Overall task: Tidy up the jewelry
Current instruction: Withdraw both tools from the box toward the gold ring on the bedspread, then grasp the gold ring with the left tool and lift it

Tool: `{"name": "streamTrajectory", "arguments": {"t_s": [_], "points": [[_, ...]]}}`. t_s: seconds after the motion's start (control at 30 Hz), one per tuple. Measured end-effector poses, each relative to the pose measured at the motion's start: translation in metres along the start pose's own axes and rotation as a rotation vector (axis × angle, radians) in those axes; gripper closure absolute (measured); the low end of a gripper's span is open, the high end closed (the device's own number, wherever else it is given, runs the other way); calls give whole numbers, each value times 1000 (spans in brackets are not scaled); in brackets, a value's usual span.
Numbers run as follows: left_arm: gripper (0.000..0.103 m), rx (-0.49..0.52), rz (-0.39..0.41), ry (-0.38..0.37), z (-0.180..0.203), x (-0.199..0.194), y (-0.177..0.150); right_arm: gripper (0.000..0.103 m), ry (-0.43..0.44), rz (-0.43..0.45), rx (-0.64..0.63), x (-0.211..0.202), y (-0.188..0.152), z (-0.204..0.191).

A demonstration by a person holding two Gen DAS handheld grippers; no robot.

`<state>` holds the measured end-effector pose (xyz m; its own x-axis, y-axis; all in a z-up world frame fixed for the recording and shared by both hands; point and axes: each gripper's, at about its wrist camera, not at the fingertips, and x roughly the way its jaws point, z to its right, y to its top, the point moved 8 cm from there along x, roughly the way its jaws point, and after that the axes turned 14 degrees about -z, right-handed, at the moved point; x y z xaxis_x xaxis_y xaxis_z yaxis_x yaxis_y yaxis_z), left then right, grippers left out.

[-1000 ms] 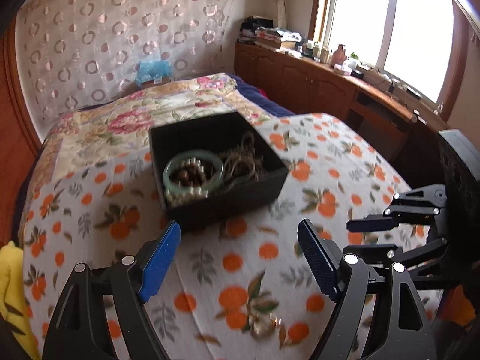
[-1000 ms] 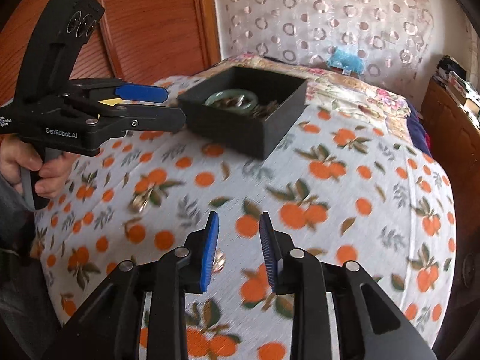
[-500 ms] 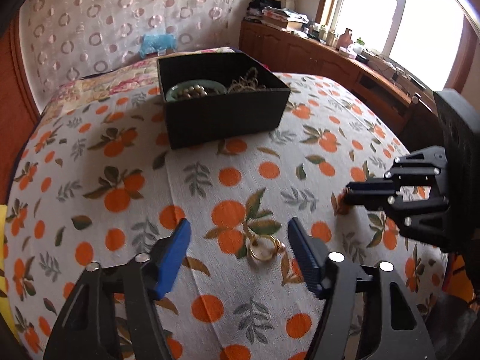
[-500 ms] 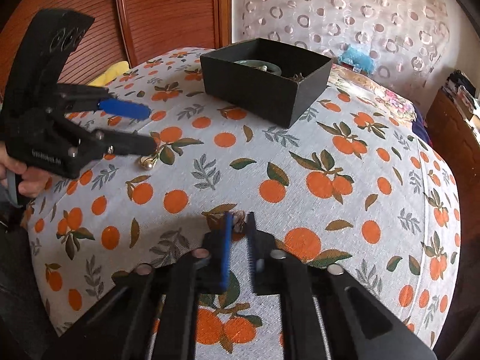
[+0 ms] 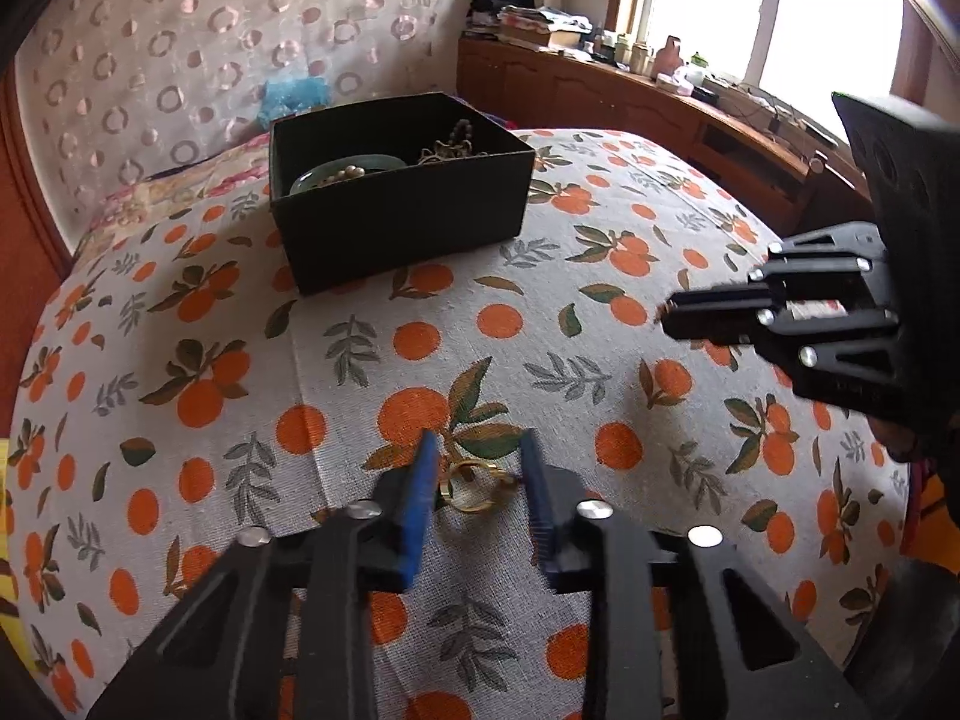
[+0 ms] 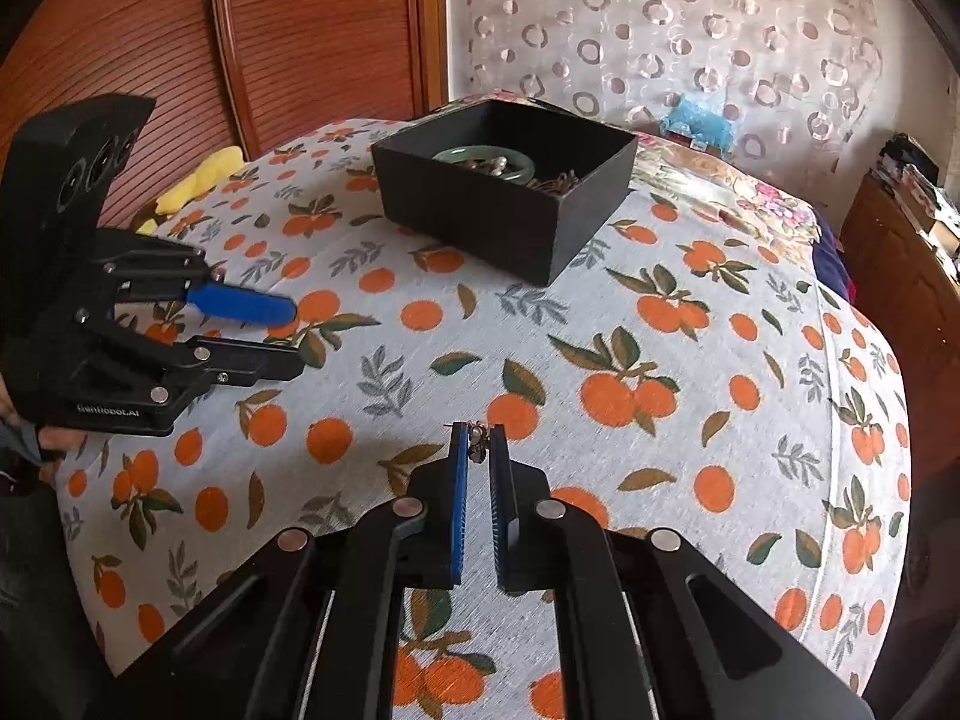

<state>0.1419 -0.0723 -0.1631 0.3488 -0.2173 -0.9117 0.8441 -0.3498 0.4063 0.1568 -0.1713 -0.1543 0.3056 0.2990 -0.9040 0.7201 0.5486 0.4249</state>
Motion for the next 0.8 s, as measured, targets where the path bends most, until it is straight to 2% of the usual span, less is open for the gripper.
{"name": "streamTrajectory", "arguments": {"t_s": [0.1,0.13,0.17,0.5,0.57,0.7,0.8], "points": [[82,4,4,-4,0,-1,-1,95,1,7,6,0,2,3],[99,1,7,-10,0,-2,-2,95,1,10,9,0,4,4],[103,-5,0,-17,-1,-2,-2,95,4,11,12,0,4,5],[103,-44,28,-7,-15,-22,2,95,14,21,10,0,12,5],[98,-54,30,-2,-19,-26,-1,95,18,20,10,2,12,5],[78,-58,8,11,-23,-23,-10,95,25,15,10,6,12,3],[77,-59,-10,-2,-21,-18,-16,95,25,17,6,5,13,2]]}}
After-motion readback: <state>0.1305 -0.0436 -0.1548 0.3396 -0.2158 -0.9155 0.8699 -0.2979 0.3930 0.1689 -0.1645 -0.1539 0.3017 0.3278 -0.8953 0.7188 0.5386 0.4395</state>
